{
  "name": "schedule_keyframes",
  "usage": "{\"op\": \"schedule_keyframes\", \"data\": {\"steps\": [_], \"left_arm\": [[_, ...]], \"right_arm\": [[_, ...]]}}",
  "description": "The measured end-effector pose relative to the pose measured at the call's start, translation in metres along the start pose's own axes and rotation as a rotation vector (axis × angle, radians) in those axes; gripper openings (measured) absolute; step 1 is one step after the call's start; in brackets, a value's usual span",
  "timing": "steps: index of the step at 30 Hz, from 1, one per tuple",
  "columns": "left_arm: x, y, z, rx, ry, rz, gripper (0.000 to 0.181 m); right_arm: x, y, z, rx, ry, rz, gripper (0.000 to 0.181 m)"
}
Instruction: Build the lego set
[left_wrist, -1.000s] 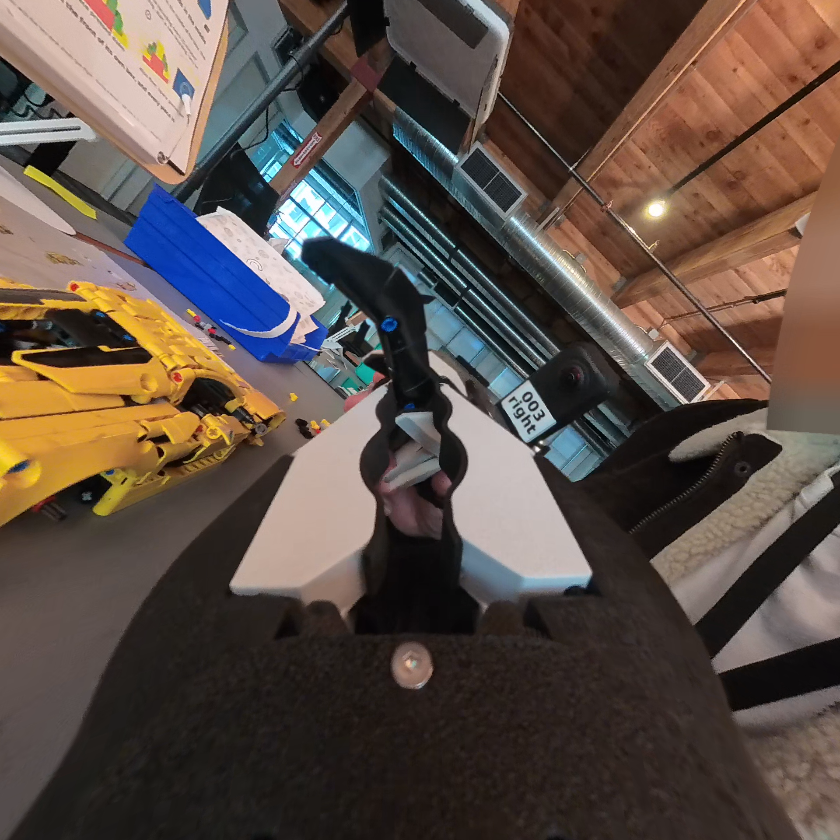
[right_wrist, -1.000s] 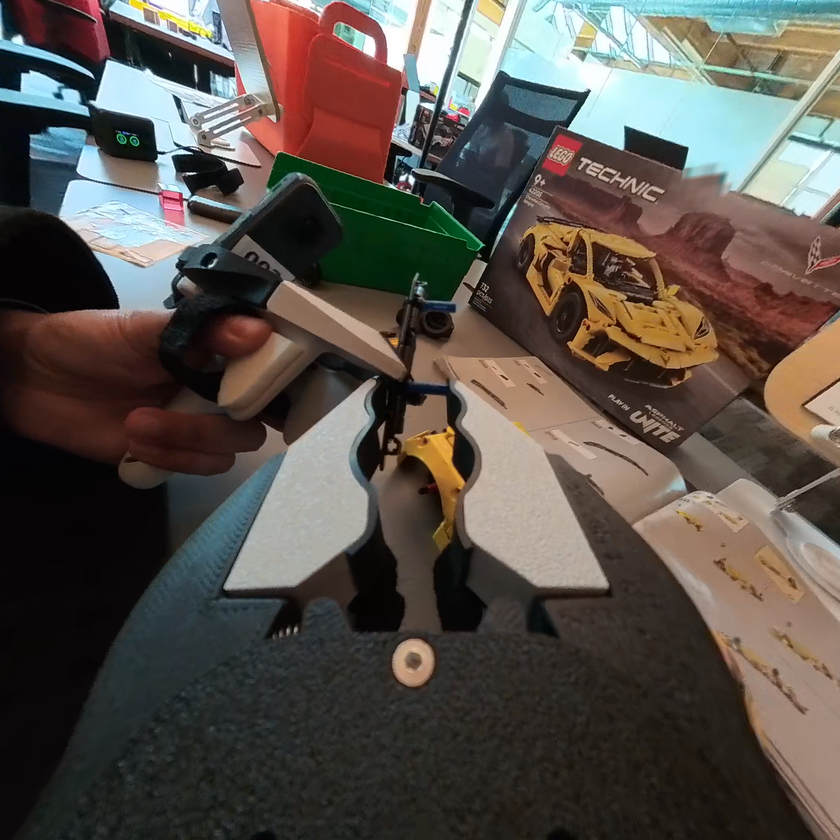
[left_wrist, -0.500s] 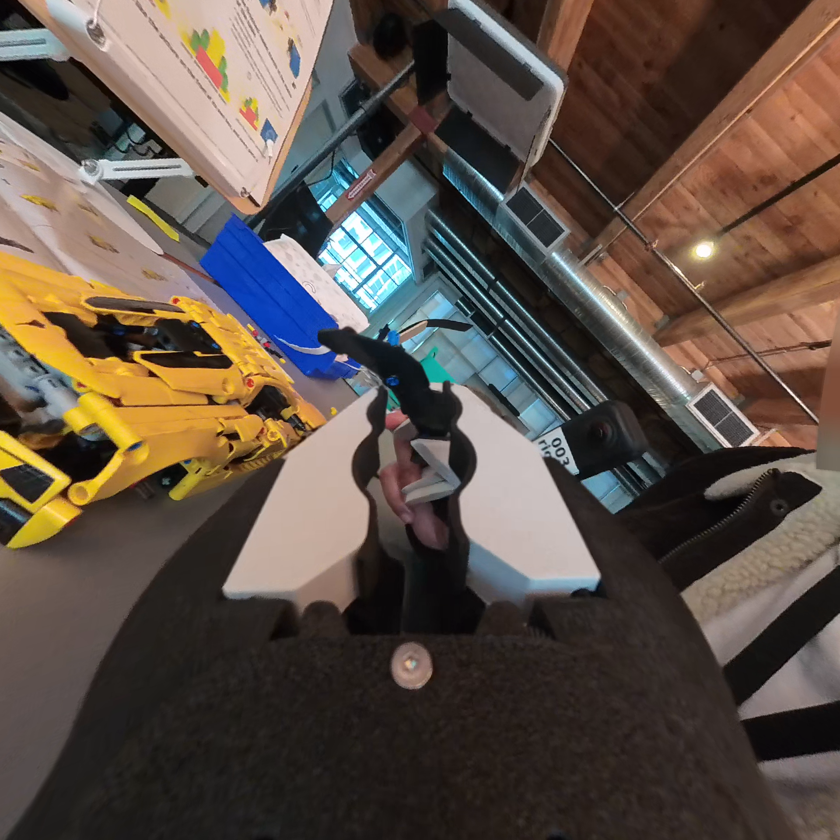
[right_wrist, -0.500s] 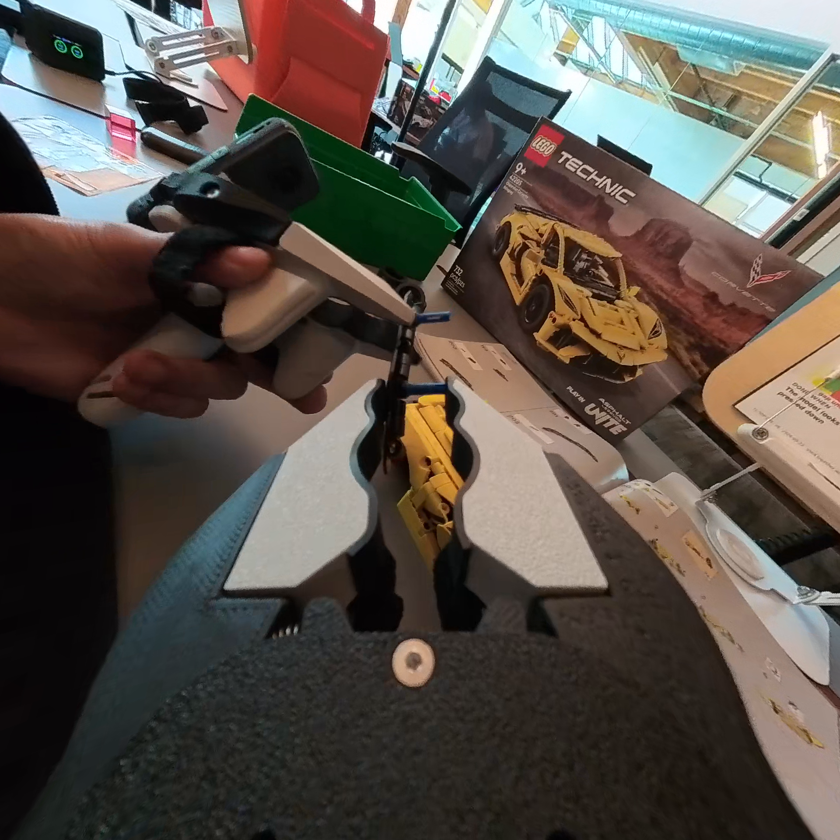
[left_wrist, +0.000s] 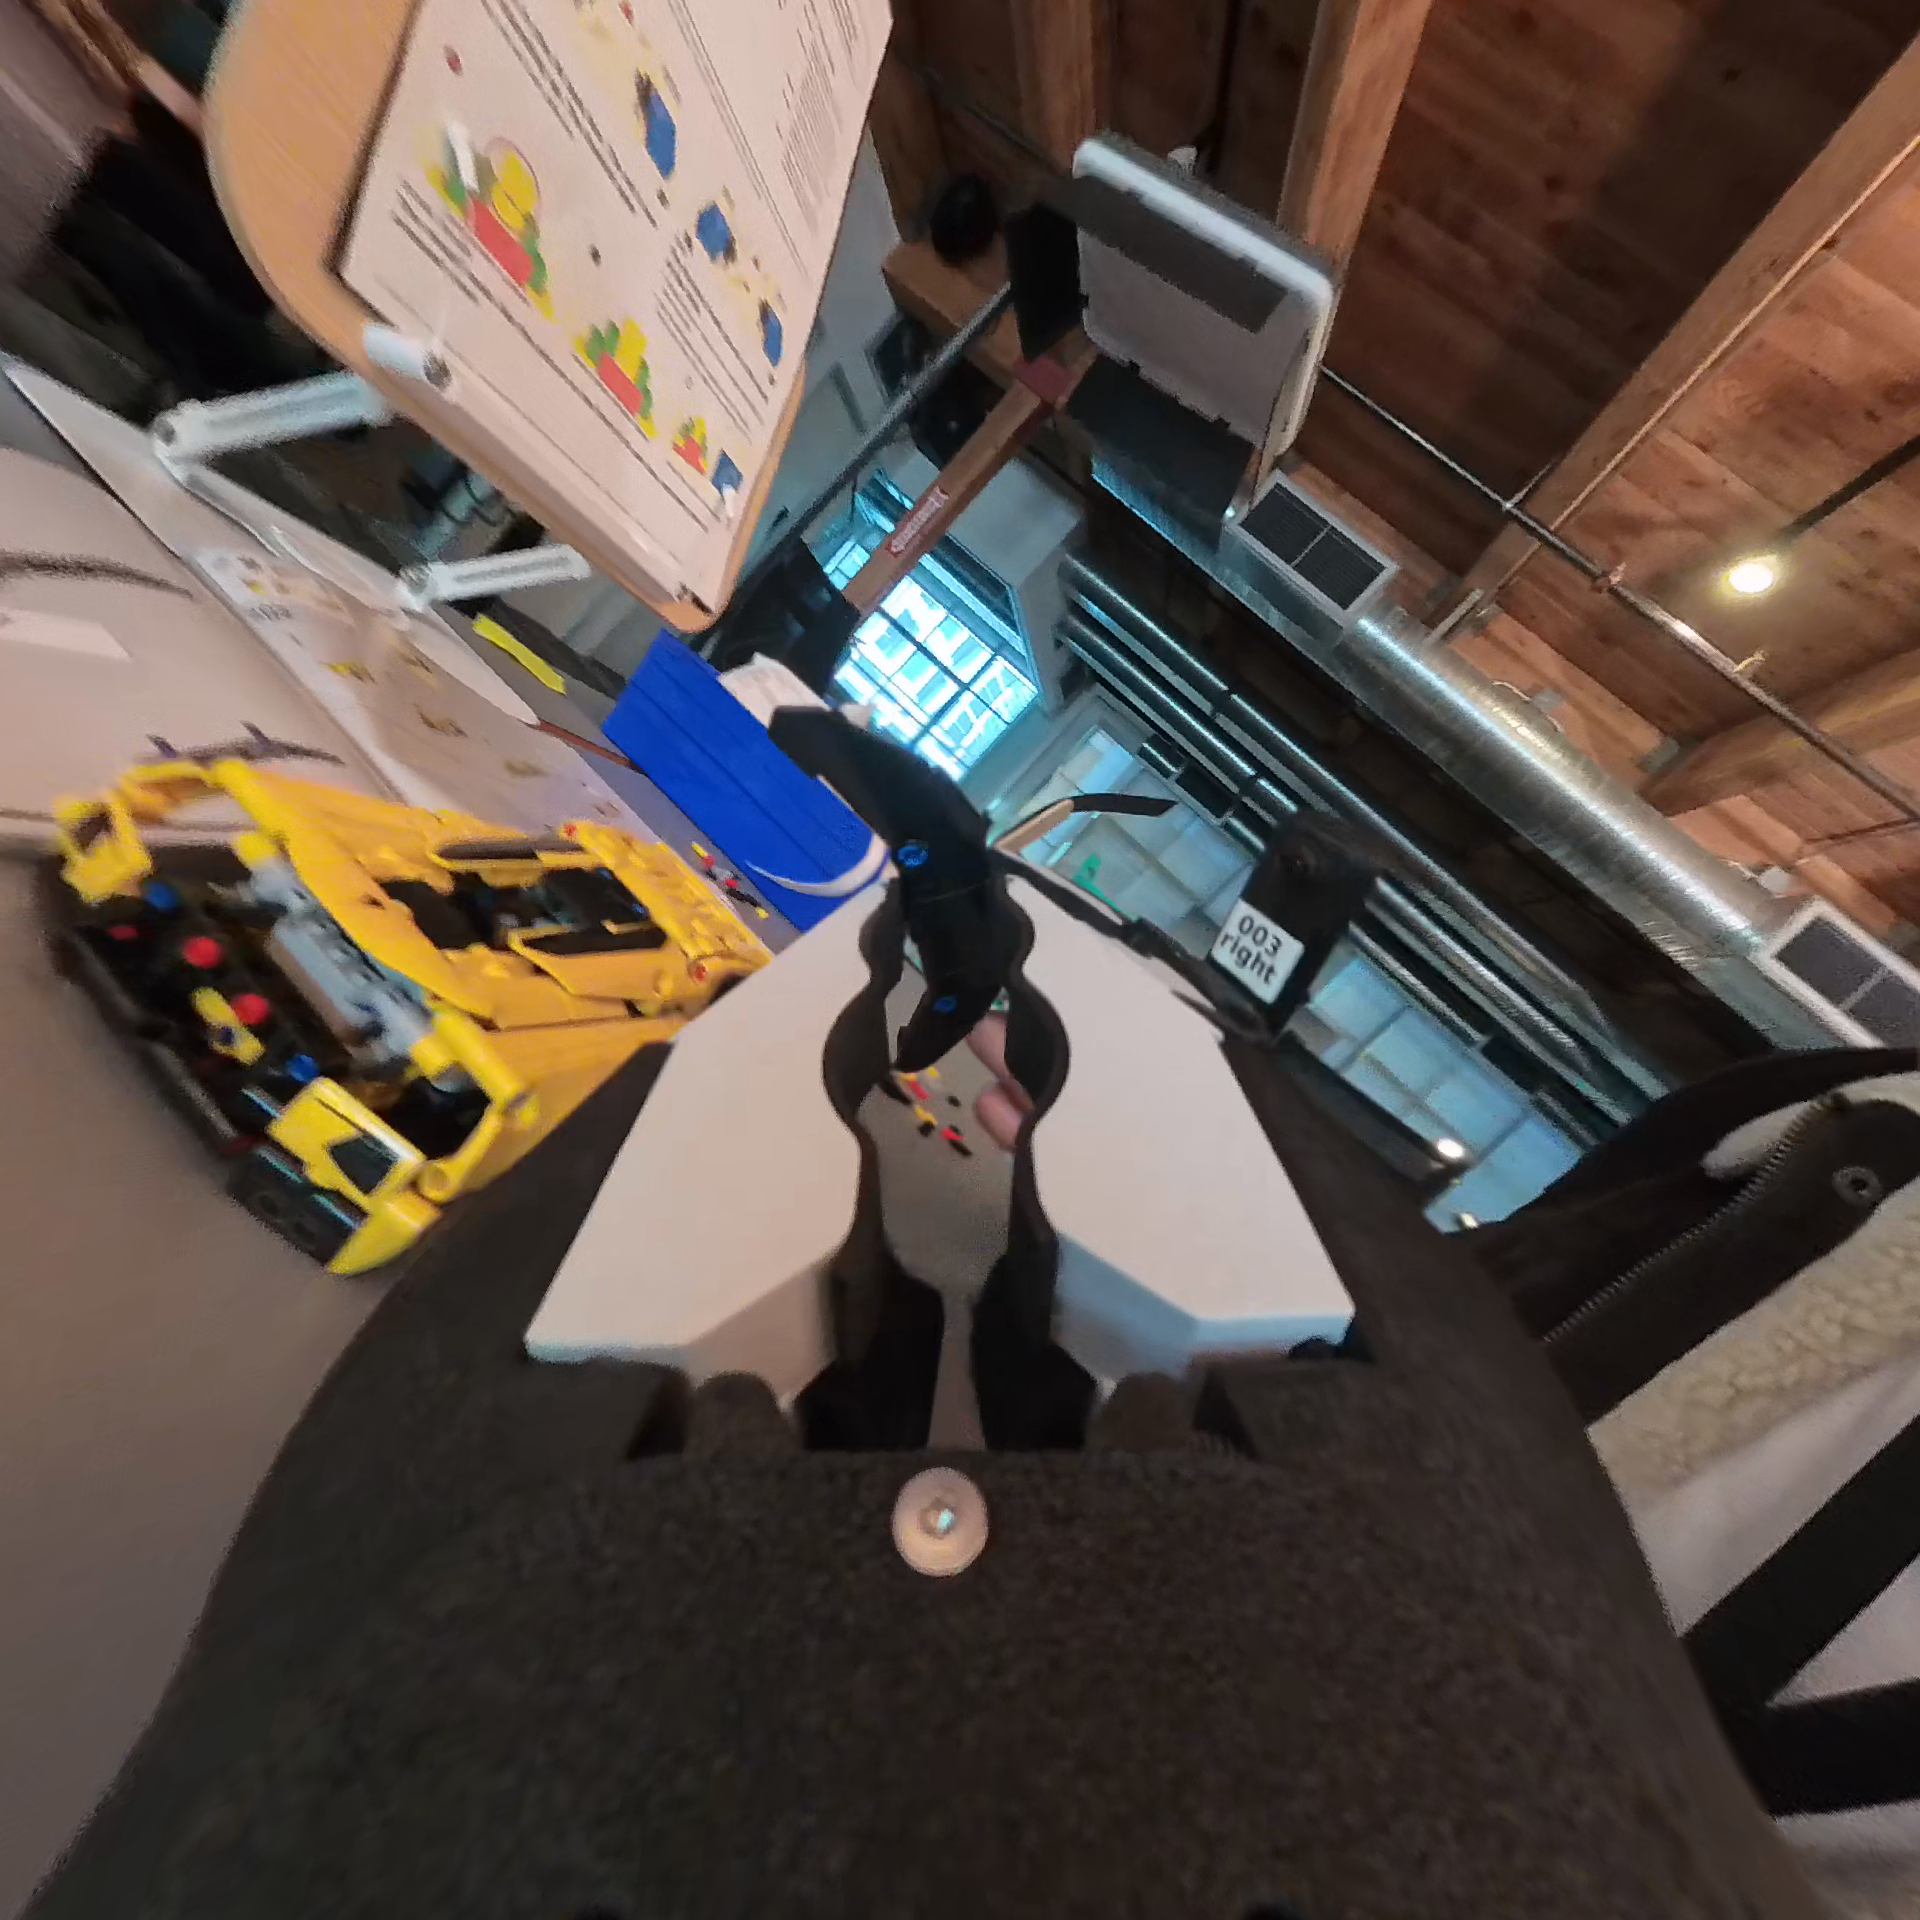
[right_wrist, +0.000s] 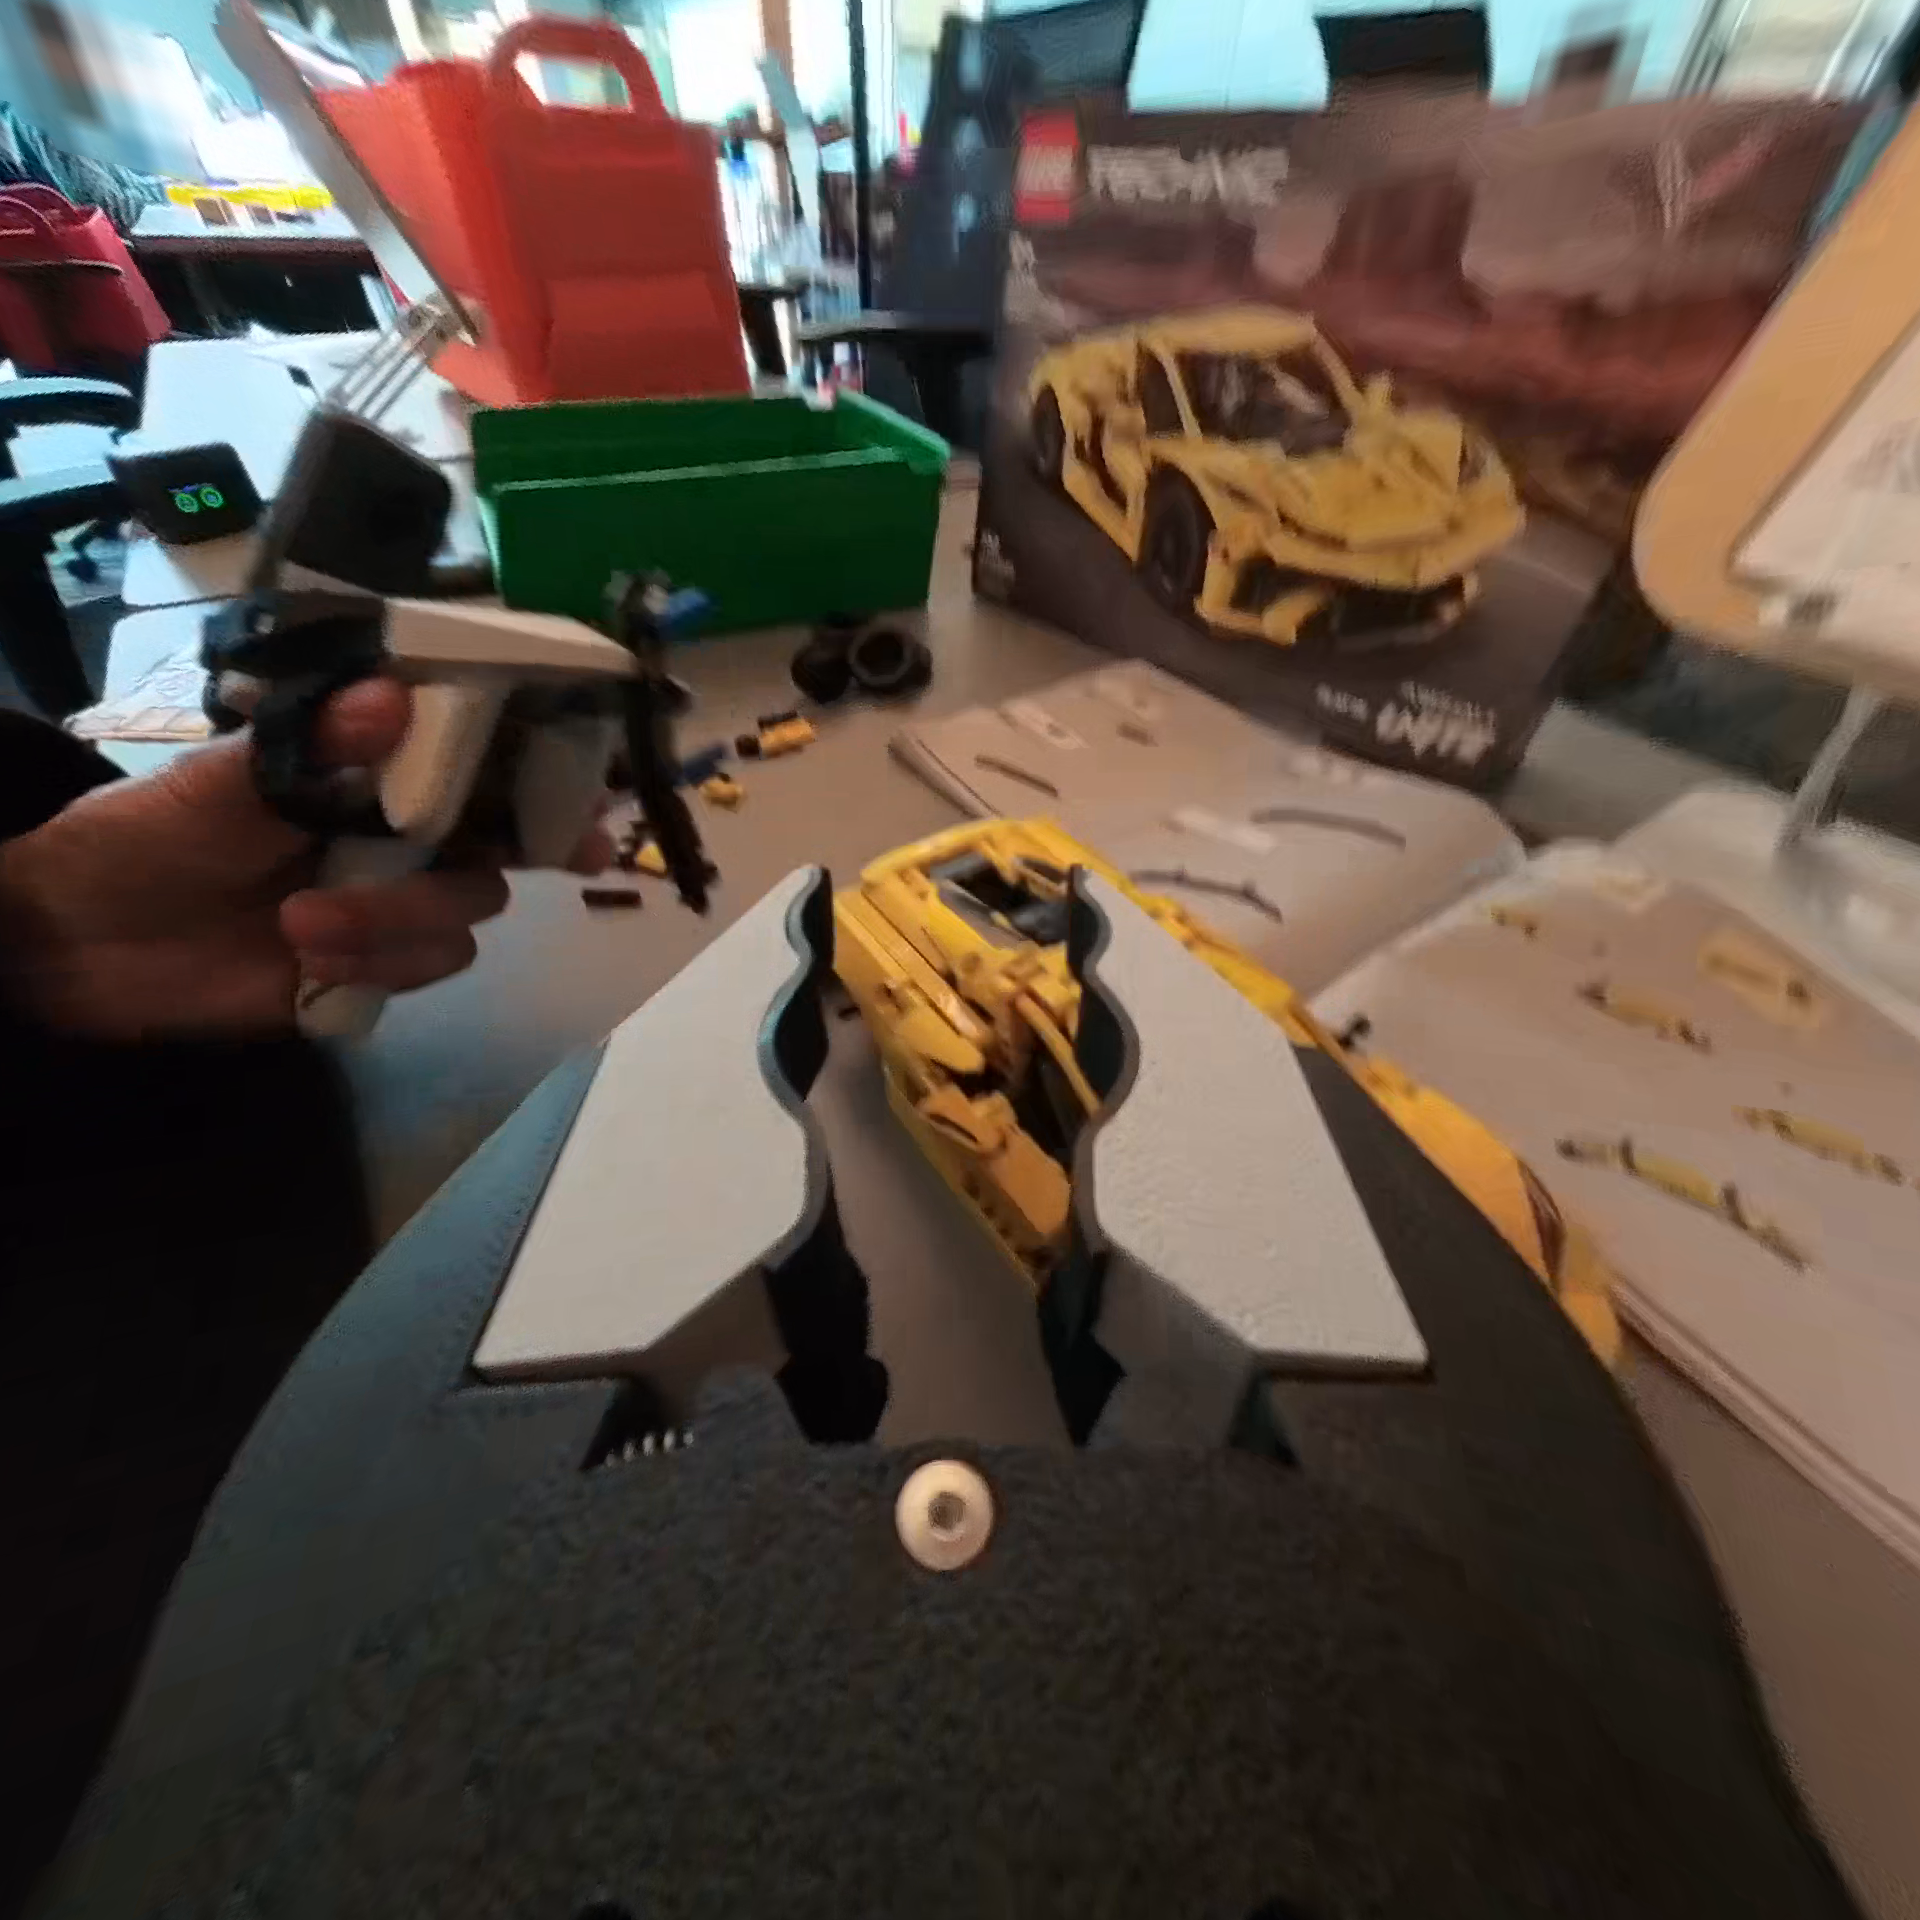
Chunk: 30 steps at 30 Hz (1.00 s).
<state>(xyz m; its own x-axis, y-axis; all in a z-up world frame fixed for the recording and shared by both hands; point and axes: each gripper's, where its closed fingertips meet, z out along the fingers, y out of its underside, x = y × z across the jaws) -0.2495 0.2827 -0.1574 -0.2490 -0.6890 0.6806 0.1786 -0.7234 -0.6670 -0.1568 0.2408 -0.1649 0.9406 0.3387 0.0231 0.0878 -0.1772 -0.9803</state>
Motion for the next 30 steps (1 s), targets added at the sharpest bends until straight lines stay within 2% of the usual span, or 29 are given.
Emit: {"op": "schedule_keyframes", "data": {"steps": [2,6,9,11,14,19,25,30], "left_arm": [[-0.004,-0.012,-0.002,0.0,-0.041,0.067,0.016],[-0.017,-0.035,0.003,-0.021,-0.129,0.178,0.016],[-0.026,-0.047,0.009,-0.029,-0.162,0.251,0.016],[-0.034,-0.046,0.009,-0.046,-0.179,0.27,0.016],[-0.045,-0.037,0.005,-0.068,-0.184,0.232,0.016],[-0.052,-0.041,0.0,-0.038,-0.143,0.123,0.016],[-0.059,-0.037,0.0,-0.072,-0.172,0.173,0.016],[-0.059,-0.032,0.003,-0.098,-0.164,0.181,0.016]], "right_arm": [[0.03,0.006,-0.01,-0.085,0.019,0.079,0.044],[0.096,0.009,-0.027,-0.113,0.123,0.137,0.039],[0.132,0.014,-0.033,-0.085,0.208,0.183,0.039],[0.151,0.026,-0.037,-0.038,0.288,0.223,0.037],[0.158,0.044,-0.041,-0.025,0.329,0.302,0.036],[0.169,0.059,-0.04,-0.081,0.388,0.276,0.033],[0.18,0.071,-0.047,-0.124,0.429,0.317,0.031],[0.176,0.071,-0.046,-0.107,0.39,0.346,0.03]]}}
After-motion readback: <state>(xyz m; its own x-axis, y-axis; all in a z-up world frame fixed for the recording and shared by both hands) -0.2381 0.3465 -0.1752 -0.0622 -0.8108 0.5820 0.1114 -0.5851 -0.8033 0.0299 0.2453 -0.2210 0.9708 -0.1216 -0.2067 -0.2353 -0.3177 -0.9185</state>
